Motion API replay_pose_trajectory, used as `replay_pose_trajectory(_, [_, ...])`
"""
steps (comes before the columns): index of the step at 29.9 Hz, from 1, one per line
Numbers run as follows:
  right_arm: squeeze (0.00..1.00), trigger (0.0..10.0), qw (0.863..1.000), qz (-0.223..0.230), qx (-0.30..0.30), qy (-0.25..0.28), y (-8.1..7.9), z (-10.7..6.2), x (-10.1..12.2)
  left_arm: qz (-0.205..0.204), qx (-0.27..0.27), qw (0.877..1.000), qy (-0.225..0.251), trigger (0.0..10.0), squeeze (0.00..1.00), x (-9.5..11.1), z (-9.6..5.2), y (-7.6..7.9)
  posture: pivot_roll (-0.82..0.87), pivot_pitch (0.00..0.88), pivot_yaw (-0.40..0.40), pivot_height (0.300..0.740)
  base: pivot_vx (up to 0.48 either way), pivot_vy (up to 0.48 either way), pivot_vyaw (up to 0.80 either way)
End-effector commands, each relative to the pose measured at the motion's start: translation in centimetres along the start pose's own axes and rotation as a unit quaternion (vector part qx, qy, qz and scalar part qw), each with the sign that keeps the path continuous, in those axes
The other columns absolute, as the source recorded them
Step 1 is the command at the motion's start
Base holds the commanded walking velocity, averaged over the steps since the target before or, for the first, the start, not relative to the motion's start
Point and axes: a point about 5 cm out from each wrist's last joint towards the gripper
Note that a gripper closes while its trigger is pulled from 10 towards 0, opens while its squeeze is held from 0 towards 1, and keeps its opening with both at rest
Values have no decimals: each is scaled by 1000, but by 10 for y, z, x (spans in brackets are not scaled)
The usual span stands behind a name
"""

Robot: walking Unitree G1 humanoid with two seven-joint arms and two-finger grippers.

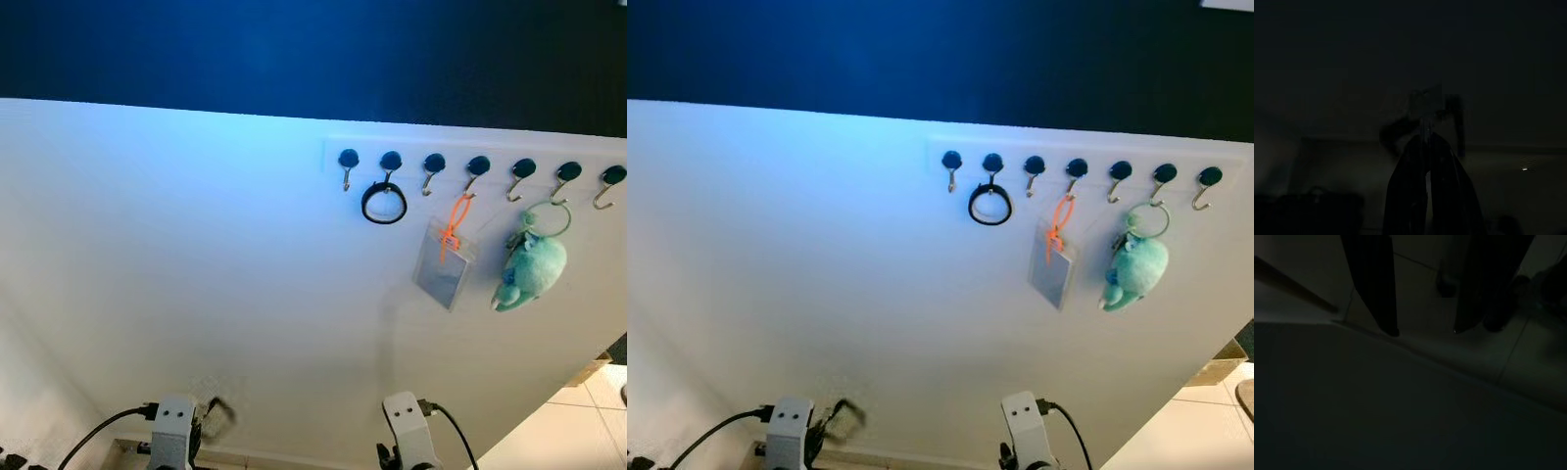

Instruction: Hang keys on a hook

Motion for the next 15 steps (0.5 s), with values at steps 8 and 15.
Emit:
replay_pose_trajectory(8, [0, 10000, 1000, 7, -26, -4, 11, -5, -8, -18, -1, 1000, -6, 10000, 0, -6, -4, 1, 46, 0, -20, 740, 0, 0, 0])
replay_pose_trajectory(15, [0, 10000, 1000, 7, -29, -2, 13, -5, -7, -18, -1, 1000, -8, 10000, 0, -8, -6, 1, 48, 8, -21, 740, 0, 0, 0])
Point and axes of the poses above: a point about 5 cm out from each wrist's last joint towards the gripper, its own z axis pointing out of the wrist towards the gripper, its own x axis along the axis of the wrist's last joint, y = z × x, and after that the axes turned 4 degrees about z, right-handed
